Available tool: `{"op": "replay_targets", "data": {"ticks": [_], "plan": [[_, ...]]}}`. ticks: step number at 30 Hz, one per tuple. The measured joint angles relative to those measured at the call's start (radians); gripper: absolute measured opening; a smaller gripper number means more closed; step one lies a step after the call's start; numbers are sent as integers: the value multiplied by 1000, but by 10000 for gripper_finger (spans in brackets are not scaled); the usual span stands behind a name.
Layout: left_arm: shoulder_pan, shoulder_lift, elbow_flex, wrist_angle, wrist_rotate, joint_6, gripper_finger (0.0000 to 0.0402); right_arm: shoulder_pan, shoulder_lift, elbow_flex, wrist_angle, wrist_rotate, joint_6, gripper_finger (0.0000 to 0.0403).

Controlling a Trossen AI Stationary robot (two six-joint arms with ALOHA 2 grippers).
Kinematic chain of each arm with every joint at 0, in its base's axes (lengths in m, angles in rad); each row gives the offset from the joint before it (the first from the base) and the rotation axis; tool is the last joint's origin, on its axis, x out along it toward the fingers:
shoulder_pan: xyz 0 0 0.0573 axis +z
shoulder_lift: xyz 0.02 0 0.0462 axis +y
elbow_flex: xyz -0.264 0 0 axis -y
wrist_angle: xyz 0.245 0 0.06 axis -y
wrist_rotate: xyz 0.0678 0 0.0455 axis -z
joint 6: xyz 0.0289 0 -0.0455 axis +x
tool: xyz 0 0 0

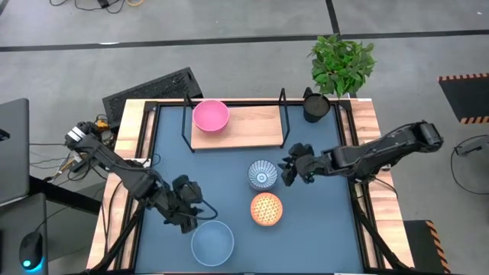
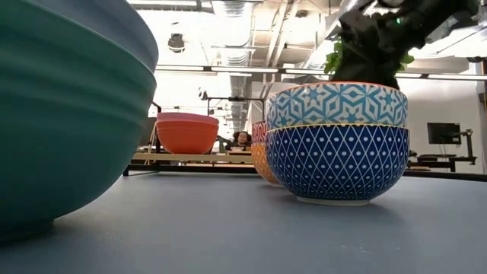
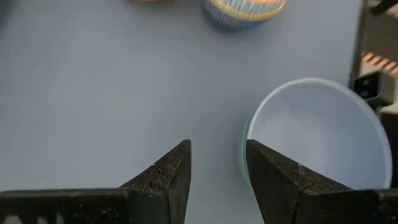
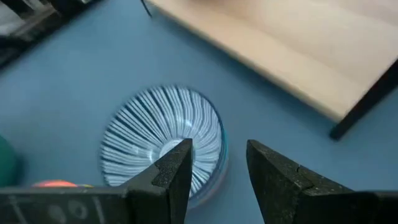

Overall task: Place and stack bowls onto a shelf
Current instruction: Stack the blue bowl on top of the pink bowl on the shelf

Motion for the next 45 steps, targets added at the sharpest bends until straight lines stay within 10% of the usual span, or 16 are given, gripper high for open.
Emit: {"op": "replay_targets", "data": {"ticks": [18, 45], "plan": [[-20, 309, 136, 33, 159, 3, 137, 112, 223, -2, 38, -5, 125, 177], [-19, 312, 116, -30, 147, 22, 137, 140, 219, -2, 43, -6, 152, 177]]}}
